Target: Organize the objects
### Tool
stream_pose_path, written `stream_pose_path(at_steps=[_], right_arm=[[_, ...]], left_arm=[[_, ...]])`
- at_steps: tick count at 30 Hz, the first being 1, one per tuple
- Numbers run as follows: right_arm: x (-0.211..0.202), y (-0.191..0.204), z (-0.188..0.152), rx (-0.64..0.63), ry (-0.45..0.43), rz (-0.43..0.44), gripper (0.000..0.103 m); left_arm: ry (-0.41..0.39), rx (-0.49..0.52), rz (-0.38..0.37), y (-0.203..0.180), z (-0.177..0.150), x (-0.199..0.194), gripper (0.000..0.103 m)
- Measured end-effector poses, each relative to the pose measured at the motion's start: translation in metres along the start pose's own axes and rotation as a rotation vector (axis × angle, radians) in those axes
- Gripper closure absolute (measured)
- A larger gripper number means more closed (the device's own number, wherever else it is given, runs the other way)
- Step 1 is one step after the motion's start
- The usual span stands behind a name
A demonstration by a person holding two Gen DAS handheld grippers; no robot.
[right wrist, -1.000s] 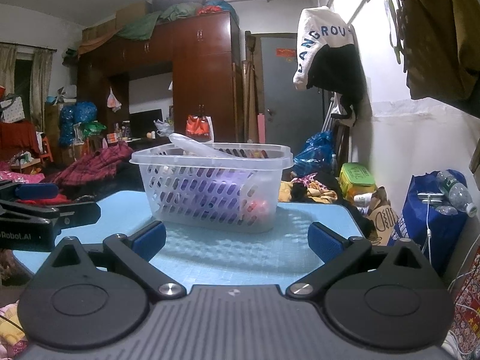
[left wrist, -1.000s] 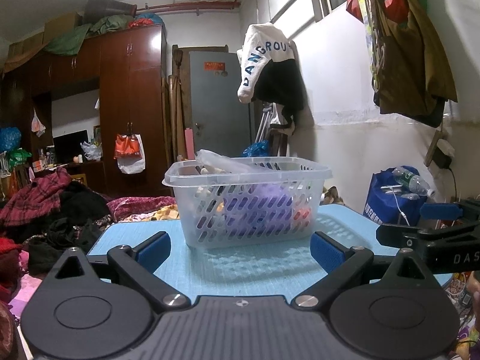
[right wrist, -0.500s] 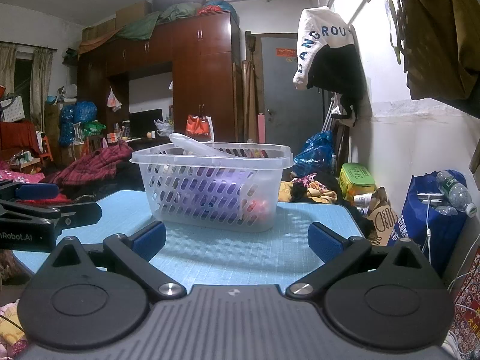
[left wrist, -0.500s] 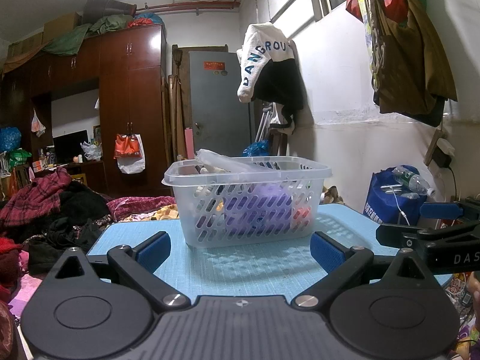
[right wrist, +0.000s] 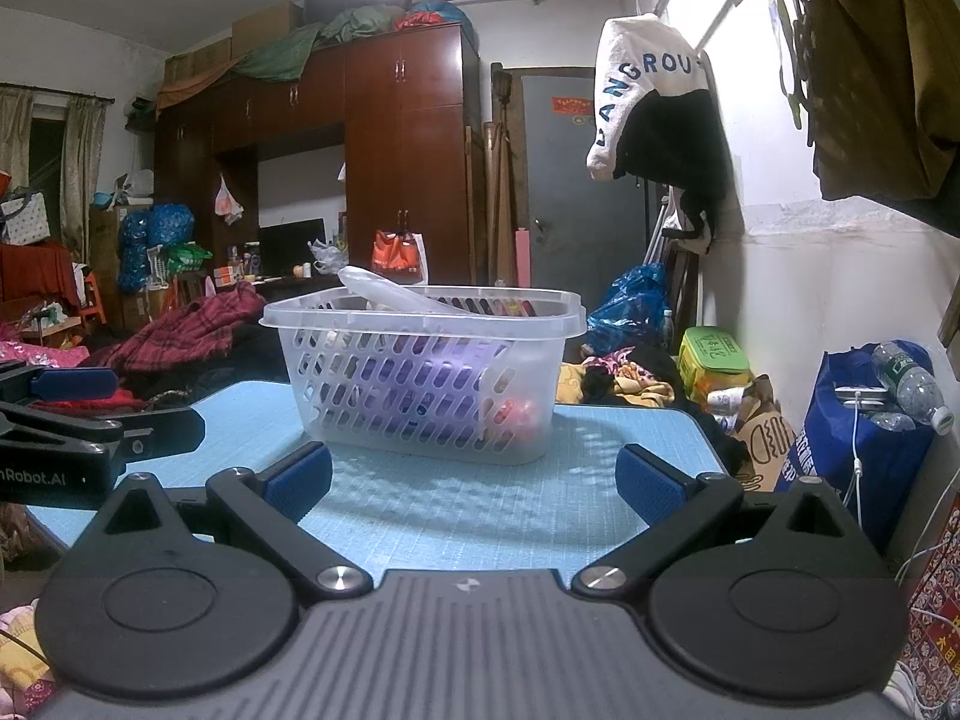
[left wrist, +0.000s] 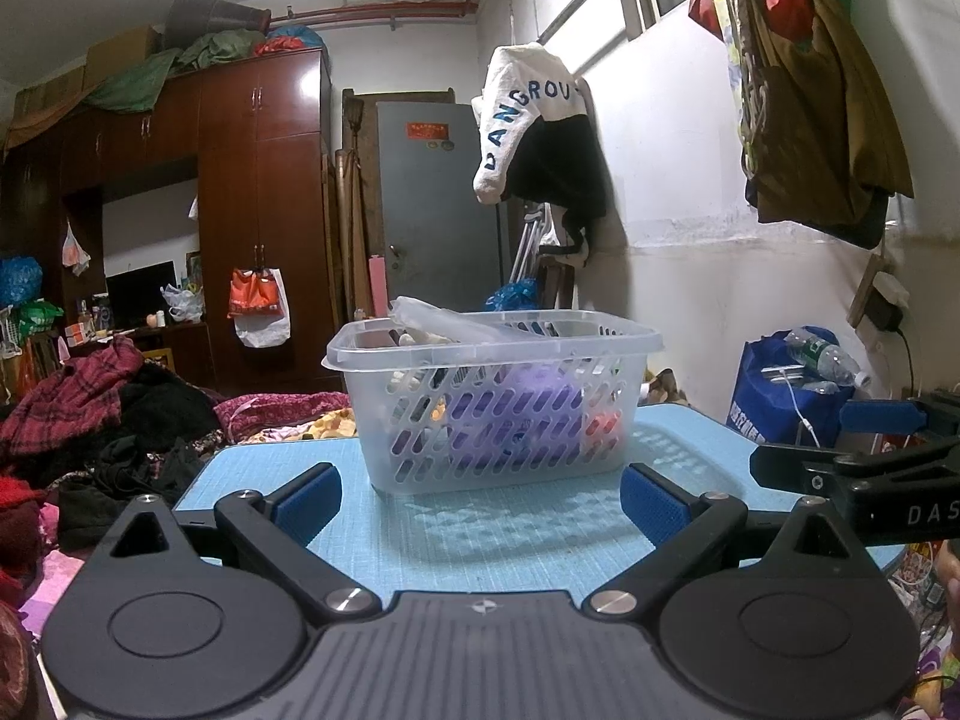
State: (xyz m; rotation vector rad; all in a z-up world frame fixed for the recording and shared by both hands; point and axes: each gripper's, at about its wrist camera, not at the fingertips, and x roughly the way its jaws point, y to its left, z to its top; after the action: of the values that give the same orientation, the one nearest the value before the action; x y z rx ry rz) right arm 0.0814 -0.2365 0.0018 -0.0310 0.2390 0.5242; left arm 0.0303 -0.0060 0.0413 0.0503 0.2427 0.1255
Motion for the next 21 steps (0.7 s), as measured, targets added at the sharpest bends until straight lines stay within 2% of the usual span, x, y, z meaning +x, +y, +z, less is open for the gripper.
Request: stream_pose_path(at_steps=[21], right_arm=[[0.0002, -0.0003, 0.0002, -0.002, 0.0, 0.0, 0.0]], left_arm=[[0.006, 0.004, -0.002, -0.0022, -0.0013, -0.0008, 0.003]])
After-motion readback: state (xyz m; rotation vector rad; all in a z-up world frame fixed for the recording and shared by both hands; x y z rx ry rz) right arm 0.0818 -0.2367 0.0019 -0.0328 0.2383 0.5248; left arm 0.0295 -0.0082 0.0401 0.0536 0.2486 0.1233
